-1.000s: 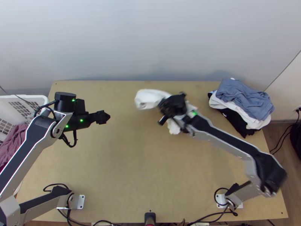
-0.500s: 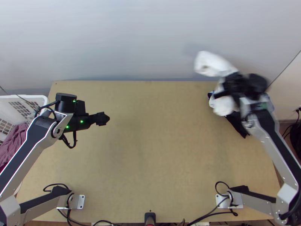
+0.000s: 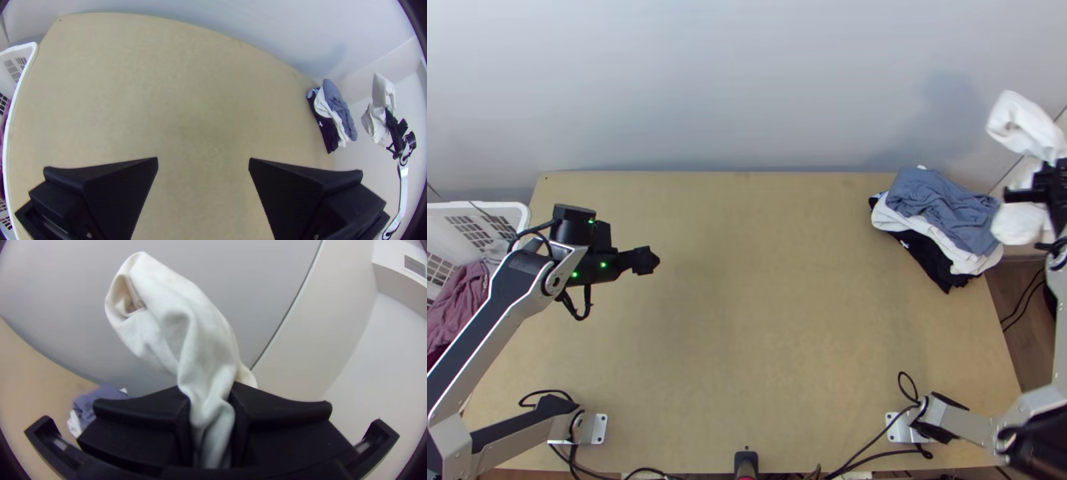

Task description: Fold the t-shirt

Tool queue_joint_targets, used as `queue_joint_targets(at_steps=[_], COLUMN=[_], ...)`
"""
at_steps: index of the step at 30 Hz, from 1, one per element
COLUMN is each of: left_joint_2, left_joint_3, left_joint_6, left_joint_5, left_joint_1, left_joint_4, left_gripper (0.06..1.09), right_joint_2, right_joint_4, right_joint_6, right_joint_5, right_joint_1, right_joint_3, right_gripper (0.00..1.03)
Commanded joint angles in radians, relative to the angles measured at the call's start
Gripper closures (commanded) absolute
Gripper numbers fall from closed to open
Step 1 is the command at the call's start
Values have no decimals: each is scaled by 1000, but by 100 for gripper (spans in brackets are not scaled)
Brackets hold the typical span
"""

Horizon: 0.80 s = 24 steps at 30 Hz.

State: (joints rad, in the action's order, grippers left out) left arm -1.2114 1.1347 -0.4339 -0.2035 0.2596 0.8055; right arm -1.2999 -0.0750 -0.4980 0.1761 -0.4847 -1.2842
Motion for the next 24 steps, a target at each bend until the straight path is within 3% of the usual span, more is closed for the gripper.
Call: queue_joint_targets(at_steps=[1,9,16,24], left_joint_2=[7,9,7,-2], left_joint_3=[-36,-32,-49,-44], left_joint_6=[0,17,38,34], left_joint_5=[13,36,36,35], left_joint_1=[1,-28,-69,-69], left_joint_4=[6,17,24,17], left_gripper=[10,10,10,10], right_joint_2=[-160,-308,-248,-119], right_joint_4=[129,288,325,316], right_joint_6=[-16,4,85,107], right_joint_5=[63,5,-90,-121], right_joint_1=[-132,23,232,294], right_joint_3=[-17,131,278,430], right_gripper=[100,100,100,100])
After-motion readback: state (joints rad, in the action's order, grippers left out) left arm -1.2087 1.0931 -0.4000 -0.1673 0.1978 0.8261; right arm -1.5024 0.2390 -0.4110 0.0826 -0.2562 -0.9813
